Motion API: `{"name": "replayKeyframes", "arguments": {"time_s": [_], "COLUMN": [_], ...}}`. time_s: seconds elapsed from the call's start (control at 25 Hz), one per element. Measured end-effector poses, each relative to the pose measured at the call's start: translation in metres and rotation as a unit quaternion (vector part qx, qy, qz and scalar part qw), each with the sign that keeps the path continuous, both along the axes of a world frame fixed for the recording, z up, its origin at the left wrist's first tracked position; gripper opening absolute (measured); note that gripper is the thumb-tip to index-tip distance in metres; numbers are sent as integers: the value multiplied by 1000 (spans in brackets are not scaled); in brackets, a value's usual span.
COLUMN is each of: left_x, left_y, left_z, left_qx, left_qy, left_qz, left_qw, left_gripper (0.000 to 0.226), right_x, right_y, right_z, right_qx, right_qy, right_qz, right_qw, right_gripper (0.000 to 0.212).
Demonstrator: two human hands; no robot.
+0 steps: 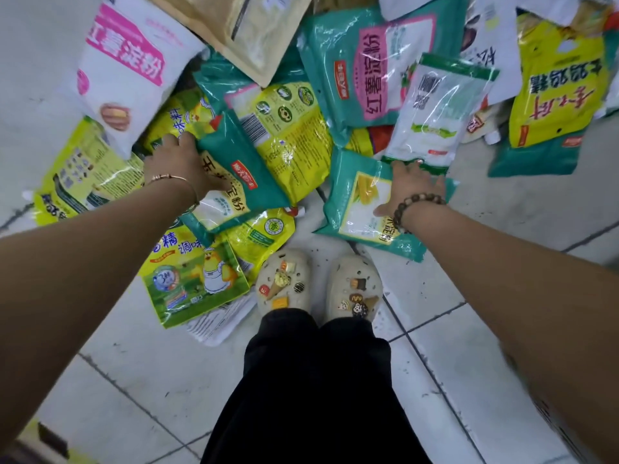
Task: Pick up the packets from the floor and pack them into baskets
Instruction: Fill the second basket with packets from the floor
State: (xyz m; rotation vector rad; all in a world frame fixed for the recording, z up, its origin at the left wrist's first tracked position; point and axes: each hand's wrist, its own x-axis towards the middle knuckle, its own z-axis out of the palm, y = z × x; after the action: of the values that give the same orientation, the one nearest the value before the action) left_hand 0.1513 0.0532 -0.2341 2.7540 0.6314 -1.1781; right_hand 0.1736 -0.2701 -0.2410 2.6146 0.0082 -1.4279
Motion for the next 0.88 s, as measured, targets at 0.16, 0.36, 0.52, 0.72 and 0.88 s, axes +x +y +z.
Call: {"name": "replayKeyframes", "arguments": {"time_s": [0.16,0.36,0.52,0.72,0.88], "left_x": [-6,-18,-30,-44,-49], "left_y": [9,11,4,-6,-24], "left_z": [-7,-9,0,25,60], "left_qx": [-6,-19,-85,-107,-101], "left_qy": [13,37,-11,-16,-18], "left_qz": [9,25,125,114,99], "left_qw": [1000,999,988,988,990], "left_gripper": [80,73,52,44,45], "right_x": [-1,4,1,-11,-39], "right_y": [3,1,-4,-14,-24], "right_z": [-10,-17,-13,18,51], "right_qx": [-13,-7,40,136,158], "right_qy": [-31,-18,-11,-35,-88], "right_qz": [-1,23,-5,-78,-248], "right_qw": [999,1000,999,987,952], "right_gripper": [99,87,75,45,31]}}
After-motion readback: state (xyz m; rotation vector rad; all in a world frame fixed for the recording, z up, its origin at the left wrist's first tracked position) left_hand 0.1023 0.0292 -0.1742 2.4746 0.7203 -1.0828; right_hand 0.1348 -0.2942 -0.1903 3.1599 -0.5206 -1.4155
